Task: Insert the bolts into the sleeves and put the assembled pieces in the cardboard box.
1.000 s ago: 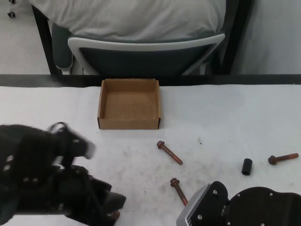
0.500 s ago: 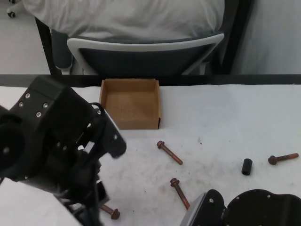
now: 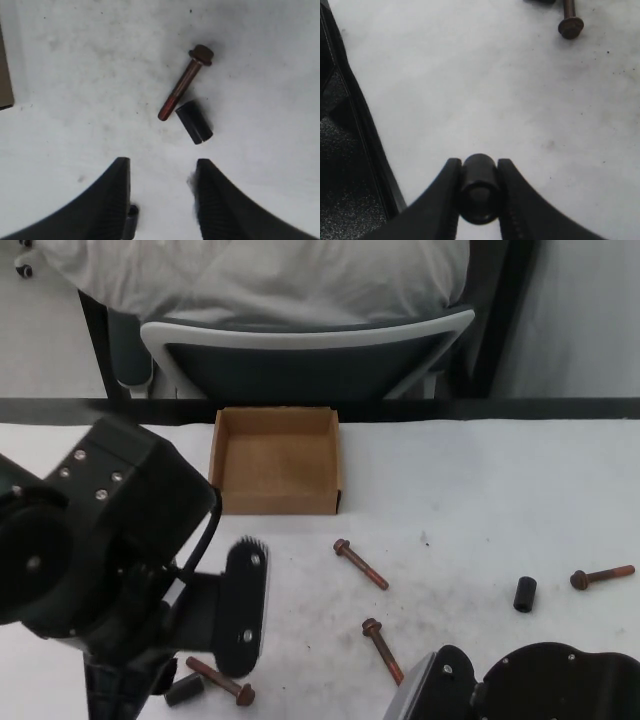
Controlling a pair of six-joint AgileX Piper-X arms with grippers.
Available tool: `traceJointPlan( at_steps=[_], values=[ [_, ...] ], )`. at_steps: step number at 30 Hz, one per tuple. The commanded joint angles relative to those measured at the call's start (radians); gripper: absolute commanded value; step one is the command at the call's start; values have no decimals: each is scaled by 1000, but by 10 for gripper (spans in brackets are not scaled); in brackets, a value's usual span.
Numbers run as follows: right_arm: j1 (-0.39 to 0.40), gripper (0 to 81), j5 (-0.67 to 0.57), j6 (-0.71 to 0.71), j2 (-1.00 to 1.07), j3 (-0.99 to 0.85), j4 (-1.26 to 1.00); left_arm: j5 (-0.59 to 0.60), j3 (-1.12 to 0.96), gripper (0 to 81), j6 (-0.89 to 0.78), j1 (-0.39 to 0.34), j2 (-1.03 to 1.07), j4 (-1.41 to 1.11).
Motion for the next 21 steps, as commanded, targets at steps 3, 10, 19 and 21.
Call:
traceJointPlan(
  at_steps=[3, 10, 19, 21],
  values=[
    [-4, 2, -7, -9, -13, -11, -2, -22, -11, 347, 110, -3, 50, -19],
    [-4, 2, -7, -32, -13, -11, -2, 17, -11, 346, 147, -65, 91, -67],
    [-4, 2, -7, -28, -13, -11, -2, 8, -11, 346, 170, -118, 185, -112],
    [-4, 2, -7, -28, -13, -11, -2, 0, -11, 346, 179, -118, 209, -112]
  ],
)
